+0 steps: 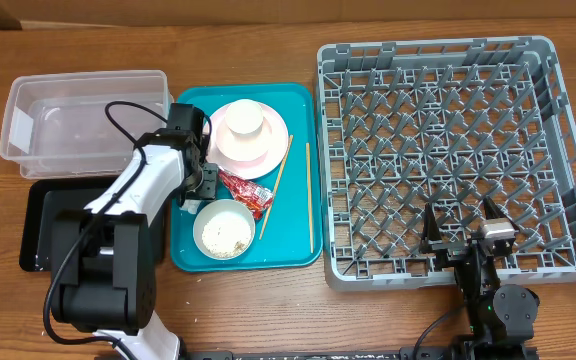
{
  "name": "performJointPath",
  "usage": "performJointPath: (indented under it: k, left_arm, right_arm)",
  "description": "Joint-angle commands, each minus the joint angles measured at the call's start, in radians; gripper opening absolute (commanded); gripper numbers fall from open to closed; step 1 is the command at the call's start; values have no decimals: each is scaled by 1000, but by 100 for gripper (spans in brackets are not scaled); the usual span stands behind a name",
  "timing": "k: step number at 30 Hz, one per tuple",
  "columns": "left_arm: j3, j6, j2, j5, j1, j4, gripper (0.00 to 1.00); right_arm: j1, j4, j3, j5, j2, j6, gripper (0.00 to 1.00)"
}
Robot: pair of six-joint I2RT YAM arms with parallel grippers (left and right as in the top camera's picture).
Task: Sort waste into correct bins and load items into the dishwasher
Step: 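Carry the tissue with the left gripper and drop it in the clear bin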
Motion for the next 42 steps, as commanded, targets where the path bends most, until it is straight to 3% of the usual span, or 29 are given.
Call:
performJointPath:
  k: [1, 4, 5, 13, 20, 27, 42]
  left_arm:
    - [8, 14, 10, 9, -9, 5, 37]
    - [20, 20, 3, 9, -9, -5, 9]
    - [32, 19, -1, 9, -9, -17, 4]
    - [247, -13, -47, -2, -8, -161, 4]
    - [461, -19, -89, -138, -6, -259, 4]
    - [510, -35, -90, -354, 32, -190, 5]
    - [464, -45, 72, -312, 260, -34, 8]
  right_arm:
    - [0, 5, -11, -2, -10, -1, 100]
    - [0, 5, -11, -2, -10, -1, 100]
    - [0, 5, -11, -2, -10, -1, 100]
    - [0, 5, -11, -2, -10, -1, 100]
    - [0, 5, -11, -2, -10, -1, 100]
    - [0, 5, -11, -2, -10, -1, 100]
    - [0, 5, -11, -2, -10, -1, 100]
